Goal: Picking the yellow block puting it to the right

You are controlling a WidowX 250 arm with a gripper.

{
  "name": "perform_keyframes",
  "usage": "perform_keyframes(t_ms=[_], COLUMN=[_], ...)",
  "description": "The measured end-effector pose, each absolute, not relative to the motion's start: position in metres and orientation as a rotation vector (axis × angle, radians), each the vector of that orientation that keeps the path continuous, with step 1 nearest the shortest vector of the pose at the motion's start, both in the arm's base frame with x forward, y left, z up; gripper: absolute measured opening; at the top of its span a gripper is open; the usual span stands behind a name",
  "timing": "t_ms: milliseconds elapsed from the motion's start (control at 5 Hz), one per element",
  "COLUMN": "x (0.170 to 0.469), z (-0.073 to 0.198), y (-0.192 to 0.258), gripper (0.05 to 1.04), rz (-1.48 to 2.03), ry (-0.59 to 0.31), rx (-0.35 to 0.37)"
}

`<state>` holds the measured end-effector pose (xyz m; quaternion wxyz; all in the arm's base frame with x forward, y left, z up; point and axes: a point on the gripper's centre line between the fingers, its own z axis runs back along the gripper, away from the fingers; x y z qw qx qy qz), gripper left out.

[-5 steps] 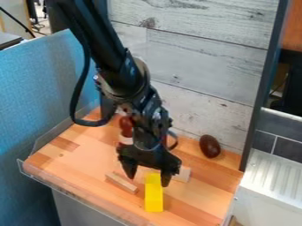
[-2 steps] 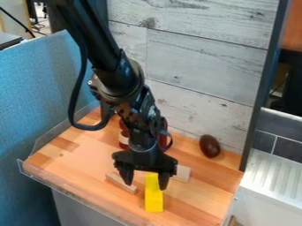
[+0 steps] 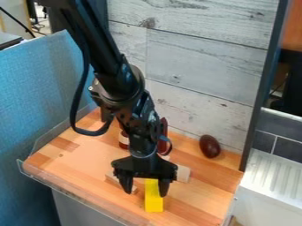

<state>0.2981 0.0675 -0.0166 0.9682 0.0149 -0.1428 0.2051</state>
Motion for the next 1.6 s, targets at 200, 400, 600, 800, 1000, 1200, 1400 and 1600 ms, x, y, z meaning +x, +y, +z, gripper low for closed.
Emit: perform_keyframes(t_ms=[200,400,600,800,1000,1200,1400,1600], x=[0.305,0.311,0.317,0.317,0.32,0.329,0.342,0.356], z=[-0.021,-0.028,-0.026,-0.025,-0.009,0.007,0.017,0.019], y=[0.067,0.067,0.067,0.062,0.049,0.043,0.044,0.046], gripper=[1.0,0.945,0.651,0.504,0.504,0.504,0.504,0.504], rz=[0.435,0.458,0.465,0.461,0.387,0.338,0.306,0.298], ry=[-0.283,-0.264,-0.265,-0.246,-0.245,-0.258,-0.287,-0.309], rx=[0.034,0.037,0.035,0.012,-0.029,-0.067,-0.07,-0.066])
